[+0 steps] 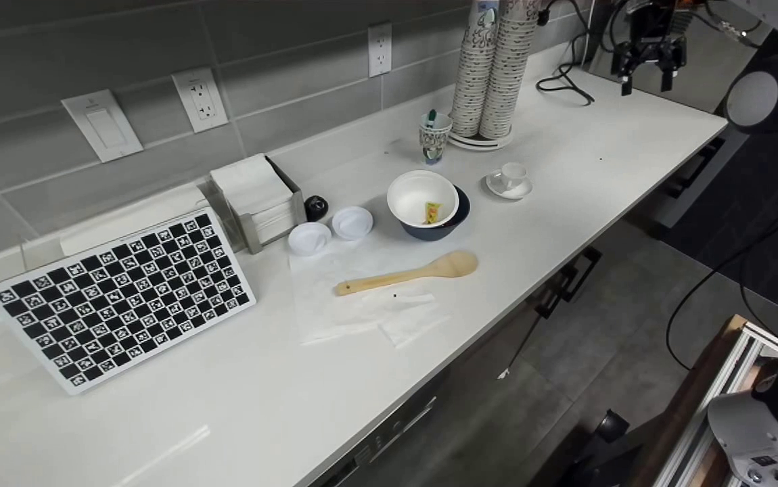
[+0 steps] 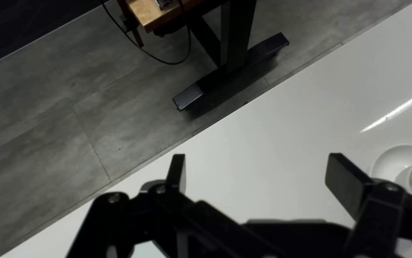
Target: Pick up the coffee cups and make them stand upright
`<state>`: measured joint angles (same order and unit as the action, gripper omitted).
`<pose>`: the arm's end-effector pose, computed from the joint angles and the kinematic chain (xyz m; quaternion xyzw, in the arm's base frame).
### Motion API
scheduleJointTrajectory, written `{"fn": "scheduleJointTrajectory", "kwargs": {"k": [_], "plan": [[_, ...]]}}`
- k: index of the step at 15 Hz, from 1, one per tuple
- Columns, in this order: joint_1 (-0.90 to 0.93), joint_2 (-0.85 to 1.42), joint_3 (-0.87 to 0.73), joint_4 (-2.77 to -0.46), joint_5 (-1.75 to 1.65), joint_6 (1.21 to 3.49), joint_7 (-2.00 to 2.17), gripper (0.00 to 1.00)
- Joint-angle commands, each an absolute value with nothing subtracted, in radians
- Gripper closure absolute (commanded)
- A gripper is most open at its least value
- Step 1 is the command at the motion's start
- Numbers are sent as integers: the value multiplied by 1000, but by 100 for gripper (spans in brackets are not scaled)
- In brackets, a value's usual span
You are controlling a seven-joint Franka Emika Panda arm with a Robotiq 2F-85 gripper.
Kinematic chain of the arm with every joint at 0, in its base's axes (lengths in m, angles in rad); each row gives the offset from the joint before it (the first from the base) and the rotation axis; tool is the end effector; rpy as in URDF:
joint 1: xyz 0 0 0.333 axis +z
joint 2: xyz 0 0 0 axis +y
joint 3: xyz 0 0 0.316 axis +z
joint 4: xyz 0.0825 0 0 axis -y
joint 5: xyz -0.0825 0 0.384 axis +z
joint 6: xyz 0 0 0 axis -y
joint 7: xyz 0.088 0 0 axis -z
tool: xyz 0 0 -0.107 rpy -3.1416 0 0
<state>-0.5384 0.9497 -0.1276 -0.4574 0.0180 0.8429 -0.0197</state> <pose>0.5709 -0.3826 0.4580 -0.9151 0.2906 0.2756 0.0463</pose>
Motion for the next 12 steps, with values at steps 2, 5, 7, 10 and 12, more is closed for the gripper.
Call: {"fn": "scheduleJointTrajectory", "kwargs": {"k": [2, 5, 7, 10, 12], "plan": [[-728, 915, -83, -465, 167, 860, 33, 0], [-847, 913, -48, -443, 257, 883, 42, 0], [-890, 888, -35, -454, 262, 937, -5, 0], [-905, 881, -32, -471, 225, 971, -27, 0], [-917, 858, -25, -466, 228, 991, -32, 0]]}}
